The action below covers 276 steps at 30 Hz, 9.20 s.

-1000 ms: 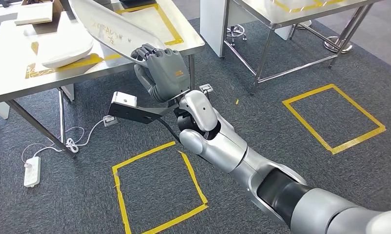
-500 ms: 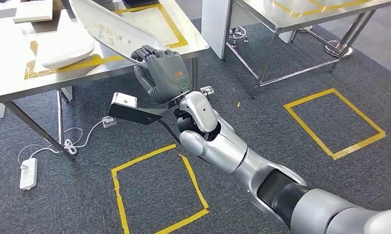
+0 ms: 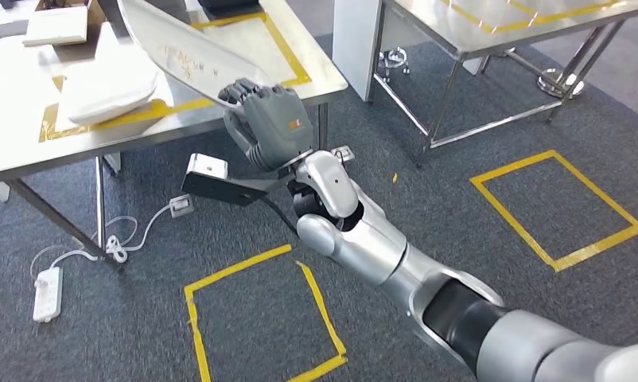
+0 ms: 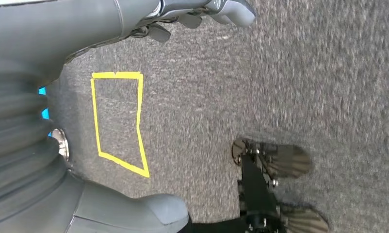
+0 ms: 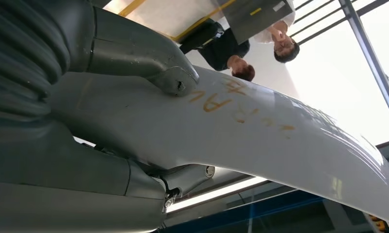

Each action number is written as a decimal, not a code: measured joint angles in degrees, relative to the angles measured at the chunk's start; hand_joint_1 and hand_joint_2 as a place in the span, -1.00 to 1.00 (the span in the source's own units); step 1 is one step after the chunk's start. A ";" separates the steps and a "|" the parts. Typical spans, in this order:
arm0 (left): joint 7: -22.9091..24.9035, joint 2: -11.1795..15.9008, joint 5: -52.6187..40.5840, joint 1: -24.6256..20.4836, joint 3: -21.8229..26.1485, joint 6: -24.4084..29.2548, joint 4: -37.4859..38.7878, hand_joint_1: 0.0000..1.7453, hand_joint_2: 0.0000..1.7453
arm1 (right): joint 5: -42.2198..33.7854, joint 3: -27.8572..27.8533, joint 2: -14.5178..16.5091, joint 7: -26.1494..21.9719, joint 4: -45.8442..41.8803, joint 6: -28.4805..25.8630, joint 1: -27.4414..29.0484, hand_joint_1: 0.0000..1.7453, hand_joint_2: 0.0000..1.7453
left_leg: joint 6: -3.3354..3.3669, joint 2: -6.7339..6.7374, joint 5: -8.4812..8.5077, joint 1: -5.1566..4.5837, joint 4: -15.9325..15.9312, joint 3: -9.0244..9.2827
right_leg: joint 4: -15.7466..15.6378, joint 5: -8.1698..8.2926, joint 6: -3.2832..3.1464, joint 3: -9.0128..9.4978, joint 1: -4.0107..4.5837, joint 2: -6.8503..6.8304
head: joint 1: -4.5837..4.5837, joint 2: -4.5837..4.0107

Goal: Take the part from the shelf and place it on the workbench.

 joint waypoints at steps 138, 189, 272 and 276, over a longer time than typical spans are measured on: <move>-2.34 -0.80 -5.65 0.02 1.32 -1.02 0.29 -1.00 1.00 | -10.63 -12.41 7.39 3.27 52.09 13.02 -17.84 0.00 0.00 | 1.82 -0.22 2.38 -0.65 -2.99 -1.16 | -1.67 1.28 -0.10 0.32 1.33 0.80 | -0.79 0.00; -1.79 -0.52 -7.71 1.06 3.30 -0.29 0.16 -1.00 -1.00 | -19.15 -15.04 4.07 -14.94 15.79 -5.49 -12.06 -1.00 -1.00 | -1.14 0.40 -6.30 1.08 14.30 -7.43 | 1.23 0.16 -0.08 -1.12 -0.67 0.78 | -0.62 0.00; -1.10 -2.51 -8.03 2.16 6.69 0.27 -0.09 -1.00 -1.00 | -5.52 -55.14 -13.25 -3.45 16.54 -7.42 18.23 -1.00 -1.00 | 1.32 0.40 5.60 -0.21 -1.53 -4.82 | -1.42 -3.54 1.96 6.03 0.27 -0.12 | 0.58 0.00; -0.43 -2.65 -9.05 2.12 6.69 0.03 -0.05 -1.00 -1.00 | -5.81 -59.12 -10.45 5.37 34.18 1.74 18.39 -1.00 -1.00 | 0.28 0.51 1.29 0.16 2.94 -6.63 | -2.66 -1.57 0.32 5.39 0.13 -0.69 | 0.54 0.00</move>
